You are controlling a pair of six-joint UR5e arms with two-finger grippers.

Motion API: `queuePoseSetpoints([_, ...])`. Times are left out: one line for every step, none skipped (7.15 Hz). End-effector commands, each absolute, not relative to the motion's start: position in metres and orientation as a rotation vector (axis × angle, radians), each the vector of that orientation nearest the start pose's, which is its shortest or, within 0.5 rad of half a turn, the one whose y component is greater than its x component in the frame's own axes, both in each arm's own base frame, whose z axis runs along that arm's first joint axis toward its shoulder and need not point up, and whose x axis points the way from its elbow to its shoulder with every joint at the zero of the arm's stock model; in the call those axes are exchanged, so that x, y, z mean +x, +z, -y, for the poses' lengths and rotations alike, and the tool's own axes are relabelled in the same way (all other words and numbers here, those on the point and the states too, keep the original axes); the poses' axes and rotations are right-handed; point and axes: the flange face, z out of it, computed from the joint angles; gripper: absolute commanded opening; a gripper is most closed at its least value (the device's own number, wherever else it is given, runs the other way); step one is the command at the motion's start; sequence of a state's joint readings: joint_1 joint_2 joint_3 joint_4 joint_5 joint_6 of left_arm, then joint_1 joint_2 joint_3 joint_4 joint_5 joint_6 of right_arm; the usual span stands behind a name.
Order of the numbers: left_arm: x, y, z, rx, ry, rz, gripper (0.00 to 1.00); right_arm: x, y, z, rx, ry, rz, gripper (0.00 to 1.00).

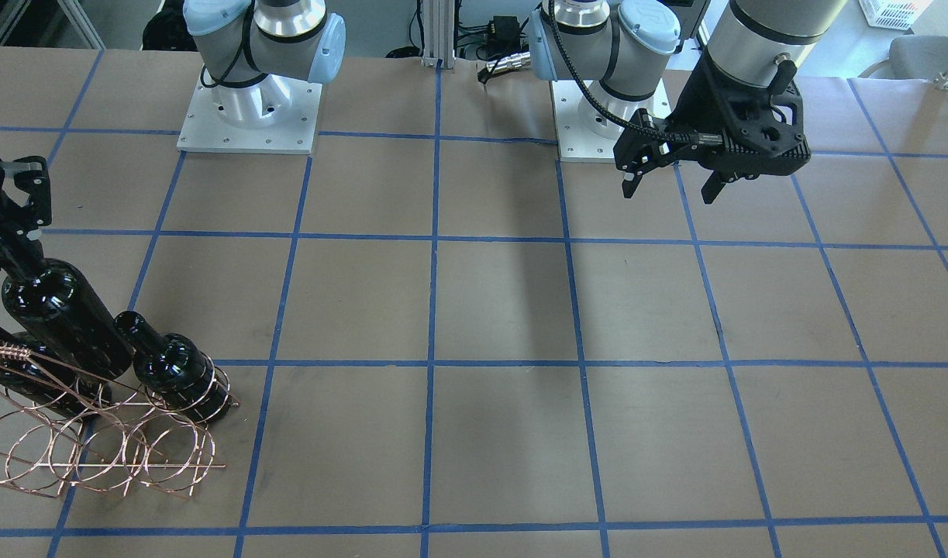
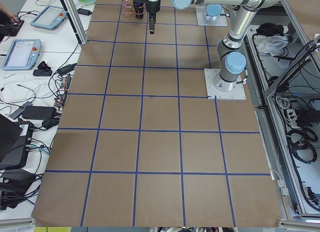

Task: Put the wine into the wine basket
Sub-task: 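Lower the bottle into the empty rack slot with the right gripper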

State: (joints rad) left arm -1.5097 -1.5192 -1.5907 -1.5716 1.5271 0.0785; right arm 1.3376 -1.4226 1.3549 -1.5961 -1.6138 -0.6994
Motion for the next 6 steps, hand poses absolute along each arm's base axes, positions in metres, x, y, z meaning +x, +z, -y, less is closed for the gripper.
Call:
queuePoseSetpoints([-0.108,0.503,0.480,0.030,-0.054,-3.182,1.00,-0.006,0.505,0.585,-0.768,-0.081,-3.117,0.00])
queuePoseSetpoints([-0.109,0.503,0.480,0.033,-0.053,-3.182,1.00,-0.006,0.502,0.586,-0.787,-0.073,-3.112,0.00])
queuePoseSetpoints([-0.108,0.503,0.480,0.030,-0.054,-3.182,1.00,-0.007,0.502,0.587,-0.817,-0.067,-3.110,0.00])
queuePoseSetpoints([-0.108,0.503,0.480,0.030,-0.054,-3.182,1.00,-0.008,0.503,0.588,-0.825,-0.081,-3.114,0.00])
queuePoseSetpoints([-0.108,0.503,0.480,0.030,-0.054,-3.183,1.00,-0.010,0.502,0.589,-0.821,-0.085,-3.117,0.00])
queuePoseSetpoints([-0.108,0.503,0.480,0.033,-0.054,-3.182,1.00,-0.019,0.496,0.592,-0.798,-0.077,-3.112,0.00])
